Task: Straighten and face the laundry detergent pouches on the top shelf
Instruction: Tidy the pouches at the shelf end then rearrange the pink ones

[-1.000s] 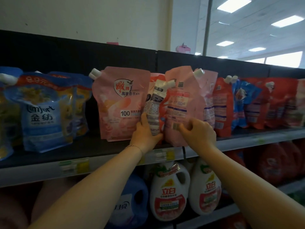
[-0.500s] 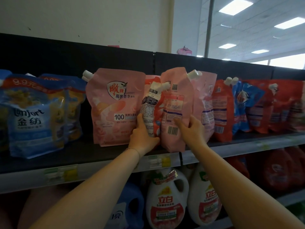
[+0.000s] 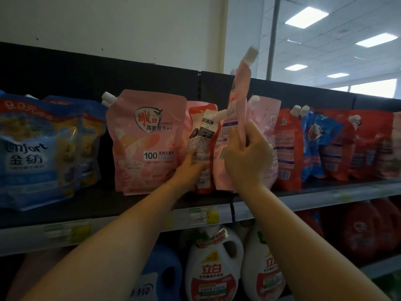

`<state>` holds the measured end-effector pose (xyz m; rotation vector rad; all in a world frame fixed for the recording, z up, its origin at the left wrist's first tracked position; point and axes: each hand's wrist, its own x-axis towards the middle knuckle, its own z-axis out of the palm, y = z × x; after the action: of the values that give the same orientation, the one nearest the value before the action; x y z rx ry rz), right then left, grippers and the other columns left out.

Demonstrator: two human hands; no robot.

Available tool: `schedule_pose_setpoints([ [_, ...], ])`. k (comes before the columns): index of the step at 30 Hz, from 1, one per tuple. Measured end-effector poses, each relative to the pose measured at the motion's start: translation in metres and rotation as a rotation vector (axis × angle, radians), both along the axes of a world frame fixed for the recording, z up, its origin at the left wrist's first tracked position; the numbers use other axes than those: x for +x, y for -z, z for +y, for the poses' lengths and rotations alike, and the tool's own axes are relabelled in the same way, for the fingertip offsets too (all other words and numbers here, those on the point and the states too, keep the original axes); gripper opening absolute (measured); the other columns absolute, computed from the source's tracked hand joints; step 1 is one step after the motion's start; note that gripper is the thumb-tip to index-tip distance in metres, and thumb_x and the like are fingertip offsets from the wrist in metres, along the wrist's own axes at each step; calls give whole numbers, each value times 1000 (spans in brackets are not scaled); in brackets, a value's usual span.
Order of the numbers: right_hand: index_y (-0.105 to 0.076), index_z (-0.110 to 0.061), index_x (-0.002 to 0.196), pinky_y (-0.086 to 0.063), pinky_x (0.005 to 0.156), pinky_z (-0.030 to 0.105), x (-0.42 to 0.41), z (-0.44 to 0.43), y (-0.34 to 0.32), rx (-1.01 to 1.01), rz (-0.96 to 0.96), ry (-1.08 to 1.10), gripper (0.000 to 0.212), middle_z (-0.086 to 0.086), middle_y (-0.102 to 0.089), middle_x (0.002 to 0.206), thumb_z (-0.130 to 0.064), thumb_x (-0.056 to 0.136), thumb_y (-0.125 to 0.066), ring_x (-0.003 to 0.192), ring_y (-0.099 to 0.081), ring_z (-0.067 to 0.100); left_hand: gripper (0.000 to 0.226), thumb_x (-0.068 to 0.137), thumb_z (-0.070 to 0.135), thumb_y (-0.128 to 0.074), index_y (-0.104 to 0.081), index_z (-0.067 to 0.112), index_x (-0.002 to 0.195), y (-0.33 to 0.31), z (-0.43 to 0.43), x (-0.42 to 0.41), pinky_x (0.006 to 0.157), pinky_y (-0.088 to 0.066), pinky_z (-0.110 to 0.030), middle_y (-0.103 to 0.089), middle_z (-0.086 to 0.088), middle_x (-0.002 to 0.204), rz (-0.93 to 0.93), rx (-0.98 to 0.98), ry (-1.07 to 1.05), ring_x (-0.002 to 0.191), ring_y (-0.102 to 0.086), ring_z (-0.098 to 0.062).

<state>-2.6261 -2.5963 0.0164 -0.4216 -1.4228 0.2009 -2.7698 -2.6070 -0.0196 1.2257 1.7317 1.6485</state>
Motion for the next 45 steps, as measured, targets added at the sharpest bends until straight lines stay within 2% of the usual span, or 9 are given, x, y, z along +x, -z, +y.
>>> schedule_pose_setpoints([
  [9, -43, -20, 68, -27, 41, 17, -15, -43, 12, 179, 112, 90, 29, -11, -44, 58, -16, 94, -53, 43, -34, 6, 35, 79, 42, -68, -64, 26, 110, -12, -51, -33, 95, -48, -51, -67, -3, 114, -40, 6, 49, 104, -63, -29],
  [15, -51, -9, 63, -19, 42, 13, -21, -82, 6, 301, 115, 219, 27, -3, -47, 55, -1, 85, -63, 45, -32, 8, 34, 91, 39, -60, -63, 13, 111, -26, -91, -18, 43, -39, -20, -63, 0, 82, -94, 100, 212, 52, -58, -9],
  [20, -52, -10, 60, -23, 47, 21, -40, -108, 10, 413, 63, 314, 28, 1, -49, 54, -1, 85, -59, 46, -37, 11, 35, 87, 46, -61, -64, 26, 116, -35, -137, -7, 63, -54, -32, -69, -4, 97, -234, 234, 349, 81, -68, -18],
  [25, -54, -14, 62, -33, 41, 23, -77, -123, 23, 409, -12, 298, 26, 0, -53, 54, -5, 85, -63, 43, -46, 15, 98, 36, 53, -91, -54, 18, 120, -40, -172, -14, 64, -57, -29, -73, 1, 93, -241, 231, 543, 86, -71, -14],
  [29, -59, -10, 72, -33, 42, 23, -107, -128, 30, 408, -104, 161, 24, 2, -55, 57, -11, 93, -49, 44, -49, 15, 117, 30, 56, -91, -49, 17, 133, -33, -172, -31, 81, -54, -34, -71, -1, 98, -340, 267, 445, 97, -66, -18],
  [33, -49, -6, 107, -51, 56, 34, -123, -122, 43, 316, -411, -207, 16, 8, -58, 83, -13, 93, -47, 68, -57, 20, 91, 55, 53, -84, -53, 15, 132, -29, -167, -55, 105, -40, -46, -62, -10, 125, -334, 293, 329, 117, -57, -27],
  [36, -43, -16, 125, -44, 92, 33, -123, -112, 49, 250, -788, -258, 35, 2, -48, 121, -30, 94, -46, 107, -44, 17, 54, 78, 39, -70, -60, 6, 120, -36, -163, -77, 96, -46, -44, -61, -15, 111, -293, 341, 251, 103, -59, -32],
  [42, -43, -17, 136, -37, 105, 43, -121, -92, 50, 392, -930, -185, 54, 0, -35, 142, -34, 88, -58, 127, -32, 23, 49, 94, 38, -55, -42, 13, 134, -30, -152, -88, 72, -44, -11, -57, 0, 120, 249, 305, -310, 104, -56, -12],
  [45, -17, -23, 148, -16, 116, 46, -116, -79, 47, 288, -867, -67, 86, 1, -8, 154, -61, 82, -57, 140, -9, 25, 72, 91, 46, -56, -22, 12, 144, -16, -159, -94, 105, -33, -27, -34, -9, 145, 718, 408, -583, 128, -38, -16],
])
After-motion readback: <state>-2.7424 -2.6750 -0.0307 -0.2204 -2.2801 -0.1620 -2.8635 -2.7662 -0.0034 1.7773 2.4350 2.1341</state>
